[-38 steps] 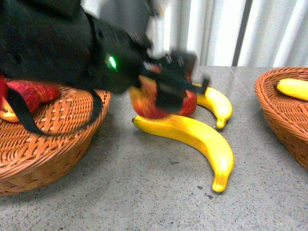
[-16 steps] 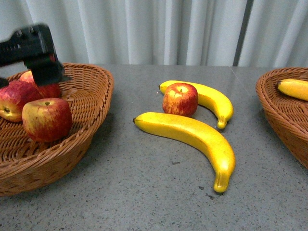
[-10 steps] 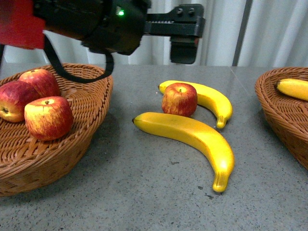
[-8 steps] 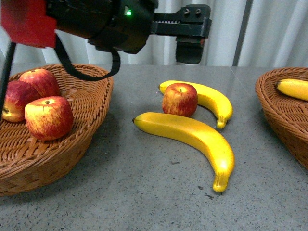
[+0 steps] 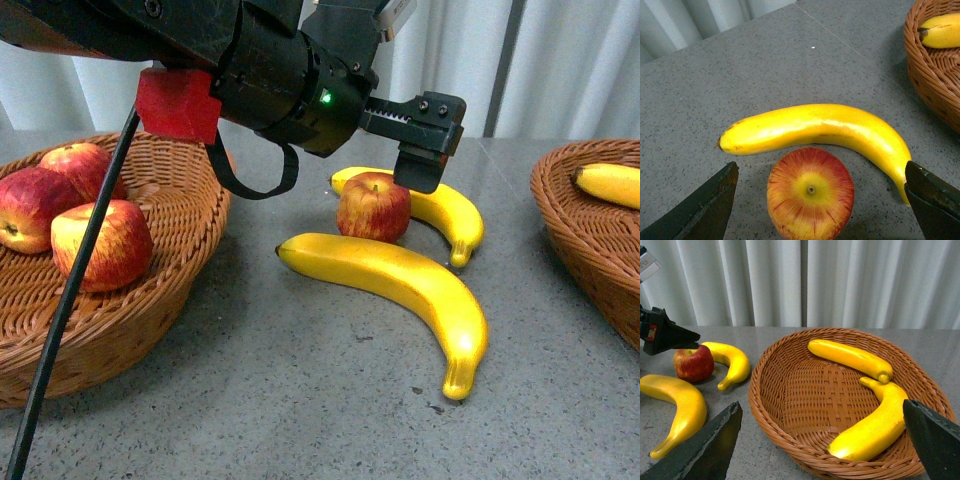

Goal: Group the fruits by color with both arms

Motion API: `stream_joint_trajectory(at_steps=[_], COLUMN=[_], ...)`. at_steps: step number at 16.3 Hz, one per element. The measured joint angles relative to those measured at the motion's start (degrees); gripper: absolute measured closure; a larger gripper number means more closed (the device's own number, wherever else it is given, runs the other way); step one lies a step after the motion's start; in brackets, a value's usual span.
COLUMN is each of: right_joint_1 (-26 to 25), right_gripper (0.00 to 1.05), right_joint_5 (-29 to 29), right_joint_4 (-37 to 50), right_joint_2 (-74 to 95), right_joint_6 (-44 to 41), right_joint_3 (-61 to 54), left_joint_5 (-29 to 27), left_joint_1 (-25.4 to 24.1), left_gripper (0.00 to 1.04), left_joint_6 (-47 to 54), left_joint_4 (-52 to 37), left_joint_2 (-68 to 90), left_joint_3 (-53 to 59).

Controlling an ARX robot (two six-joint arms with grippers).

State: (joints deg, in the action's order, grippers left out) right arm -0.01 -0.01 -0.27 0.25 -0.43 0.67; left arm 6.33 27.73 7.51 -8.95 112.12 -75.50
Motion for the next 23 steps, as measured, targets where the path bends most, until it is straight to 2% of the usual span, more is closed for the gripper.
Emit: stream_joint_trajectory(at_steps=[11, 14, 15, 19, 21, 23], right_joint_1=[0.00, 0.00, 0.00, 0.00, 0.00, 0.00], right_gripper=[0.07, 0.07, 0.07, 0.07, 0.07, 0.07], right_joint_5=[0.00, 0.00, 0.00, 0.00, 0.00, 0.00], right_joint_4=[0.00, 0.02, 0.00, 0.02, 0.00, 0.02], right_joint_2=[0.00, 0.00, 0.00, 0.00, 0.00, 0.00], right_joint_6=[0.00, 0.00, 0.00, 0.00, 0.00, 0.00], right_joint_3=[0.00, 0.00, 0.00, 0.00, 0.00, 0.00], left_joint_5=[1.46, 1.84, 1.81, -0.02, -3.93, -8.83], left_joint_1=[-0.81, -0.79, -0.72, -1.51, -3.43, -7.98], left_gripper=[0.07, 0.34, 0.39, 0.42, 0.42, 0.42], left_joint_6=[1.62, 1.75, 1.73, -0.98, -4.35, -9.51], left_joint_4=[0.13, 0.33, 0.33, -0.44, -0.98, 0.94], left_joint_2=[9.79, 10.58, 10.58, 5.97, -0.11, -6.12], left_joint_3=[-5.51, -6.12, -6.12, -3.61, -2.40, -0.61])
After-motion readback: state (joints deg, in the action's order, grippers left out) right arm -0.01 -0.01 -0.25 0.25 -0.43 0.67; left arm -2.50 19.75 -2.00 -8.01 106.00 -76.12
